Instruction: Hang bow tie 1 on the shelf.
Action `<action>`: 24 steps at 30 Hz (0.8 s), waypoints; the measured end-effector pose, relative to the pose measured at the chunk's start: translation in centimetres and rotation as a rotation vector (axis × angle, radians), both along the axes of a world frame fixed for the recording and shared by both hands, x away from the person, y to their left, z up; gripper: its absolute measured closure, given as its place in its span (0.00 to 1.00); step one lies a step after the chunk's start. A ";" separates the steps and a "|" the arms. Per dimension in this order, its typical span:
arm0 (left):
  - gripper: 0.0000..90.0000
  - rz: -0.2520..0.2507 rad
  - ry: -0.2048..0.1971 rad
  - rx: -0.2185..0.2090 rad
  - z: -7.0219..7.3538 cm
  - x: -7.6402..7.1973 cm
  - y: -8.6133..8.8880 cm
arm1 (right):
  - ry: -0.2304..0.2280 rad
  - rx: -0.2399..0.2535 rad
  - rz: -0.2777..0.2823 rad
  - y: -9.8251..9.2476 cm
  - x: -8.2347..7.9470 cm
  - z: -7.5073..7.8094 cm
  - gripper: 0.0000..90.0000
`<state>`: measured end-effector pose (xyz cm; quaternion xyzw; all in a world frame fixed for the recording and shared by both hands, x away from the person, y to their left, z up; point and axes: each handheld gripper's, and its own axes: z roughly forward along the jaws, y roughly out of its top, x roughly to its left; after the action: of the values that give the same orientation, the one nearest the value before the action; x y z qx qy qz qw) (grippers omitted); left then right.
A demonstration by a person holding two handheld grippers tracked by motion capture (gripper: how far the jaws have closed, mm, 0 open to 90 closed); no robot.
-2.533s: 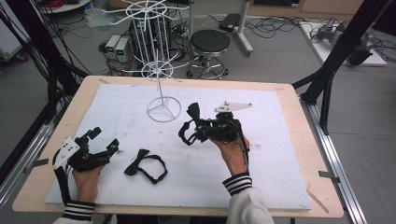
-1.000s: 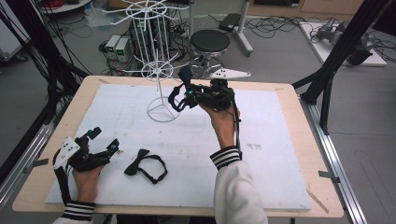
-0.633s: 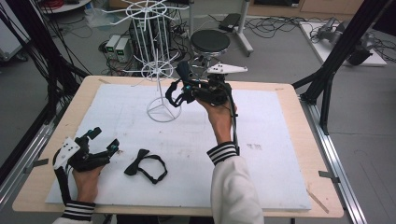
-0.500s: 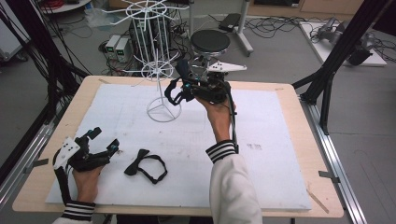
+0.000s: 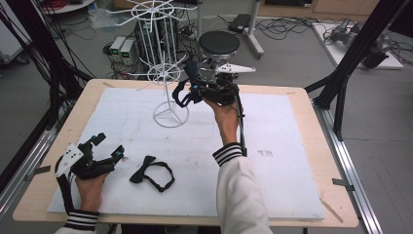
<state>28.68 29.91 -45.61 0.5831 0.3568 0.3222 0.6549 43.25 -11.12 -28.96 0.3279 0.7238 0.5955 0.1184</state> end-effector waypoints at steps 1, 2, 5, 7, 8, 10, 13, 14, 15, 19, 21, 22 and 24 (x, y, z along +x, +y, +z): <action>0.11 0.000 0.000 0.000 0.0 0.0 0.0 | 0.002 0.005 0.002 0.0 0.1 0.0 0.84; 0.11 0.000 -0.001 0.002 0.0 0.0 0.0 | 0.004 0.007 0.001 -0.1 0.2 -0.2 0.84; 0.11 0.001 -0.001 0.002 0.0 0.0 0.0 | 0.016 0.007 -0.005 -0.2 0.5 -0.4 0.84; 0.11 0.001 0.000 0.001 0.0 0.0 0.0 | 0.020 0.011 -0.010 -0.2 0.7 -0.6 0.84; 0.11 0.000 0.000 0.000 0.0 0.0 0.0 | 0.025 0.017 -0.011 -0.2 0.8 -0.7 0.84; 0.11 0.001 0.000 0.000 0.0 0.0 0.0 | 0.038 0.023 -0.014 -0.3 1.0 -0.9 0.84; 0.11 0.000 -0.003 -0.004 0.0 0.0 0.0 | 0.055 0.017 -0.016 -0.3 1.3 -1.2 0.84; 0.11 0.000 -0.003 -0.003 0.0 0.0 0.0 | 0.059 0.010 -0.018 -0.3 1.4 -1.3 0.84; 0.11 0.000 -0.004 -0.004 0.0 0.0 0.0 | 0.061 0.010 -0.019 -0.2 1.4 -1.4 0.84; 0.11 0.000 -0.004 -0.007 0.0 0.0 0.0 | 0.076 0.008 -0.023 0.0 1.8 -1.8 0.84; 0.11 -0.001 -0.002 -0.004 0.0 0.0 0.0 | 0.088 -0.002 -0.026 0.1 2.0 -2.0 0.84; 0.11 0.001 -0.004 -0.005 0.0 0.0 0.0 | 0.086 -0.005 -0.025 0.2 2.1 -2.1 0.84; 0.11 0.000 -0.003 -0.007 0.0 0.0 0.0 | 0.095 -0.006 -0.025 0.4 2.2 -2.3 0.84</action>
<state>28.68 29.91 -45.63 0.5802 0.3570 0.3220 0.6575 45.47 -10.76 -31.30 0.3643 0.7263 0.5755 0.0922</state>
